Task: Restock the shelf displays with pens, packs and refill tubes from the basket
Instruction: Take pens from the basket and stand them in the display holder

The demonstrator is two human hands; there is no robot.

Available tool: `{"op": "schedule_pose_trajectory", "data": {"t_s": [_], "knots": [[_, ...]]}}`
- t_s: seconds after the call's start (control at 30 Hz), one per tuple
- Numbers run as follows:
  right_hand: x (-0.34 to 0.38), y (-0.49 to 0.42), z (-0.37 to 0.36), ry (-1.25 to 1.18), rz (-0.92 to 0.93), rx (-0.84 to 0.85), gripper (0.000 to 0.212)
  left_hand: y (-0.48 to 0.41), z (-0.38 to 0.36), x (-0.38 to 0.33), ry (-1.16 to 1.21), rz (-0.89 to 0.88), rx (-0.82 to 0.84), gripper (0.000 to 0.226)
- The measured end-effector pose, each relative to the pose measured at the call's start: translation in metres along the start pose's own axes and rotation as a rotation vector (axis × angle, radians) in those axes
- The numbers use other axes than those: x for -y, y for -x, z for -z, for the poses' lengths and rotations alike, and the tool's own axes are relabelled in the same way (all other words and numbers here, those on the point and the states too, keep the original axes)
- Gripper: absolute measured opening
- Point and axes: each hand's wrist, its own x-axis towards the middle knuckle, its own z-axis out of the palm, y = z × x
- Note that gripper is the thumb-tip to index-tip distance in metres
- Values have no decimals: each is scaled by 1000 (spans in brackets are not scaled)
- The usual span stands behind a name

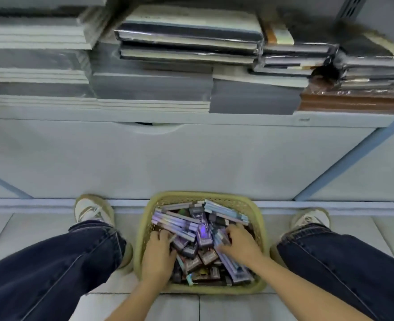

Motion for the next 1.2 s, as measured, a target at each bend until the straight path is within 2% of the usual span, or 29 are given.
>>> {"op": "schedule_pose_trajectory", "data": {"t_s": [0.03,0.13,0.17,0.27,0.3,0.37,0.53,0.67,0.8,0.93,1.1,1.2], "knots": [[2,-3,-3,25,0,-6,39,-1,-4,1,31,18,-4,34],[6,-12,-6,86,-37,21,86,-3,-9,1,103,63,8,24],[7,-14,-6,100,-49,38,87,-4,-9,1,115,67,15,21],[8,-16,-7,125,-32,51,54,-5,-8,-1,90,57,89,15],[8,-15,-8,126,-27,55,50,-5,-7,-4,77,61,134,13],[8,-12,-9,117,1,79,52,-2,-4,-8,77,85,220,5],[2,-2,-4,-32,16,116,46,10,3,-8,165,141,254,17],[-11,7,7,-368,0,90,43,18,8,-5,364,202,290,25],[-13,21,23,-759,32,19,26,29,10,-9,758,273,374,33],[-1,24,18,-852,19,25,30,39,12,-17,944,182,417,25],[19,27,5,-932,92,8,30,38,8,-24,972,71,431,29],[27,27,-1,-1076,130,90,19,38,0,-31,1125,91,458,26]]}}
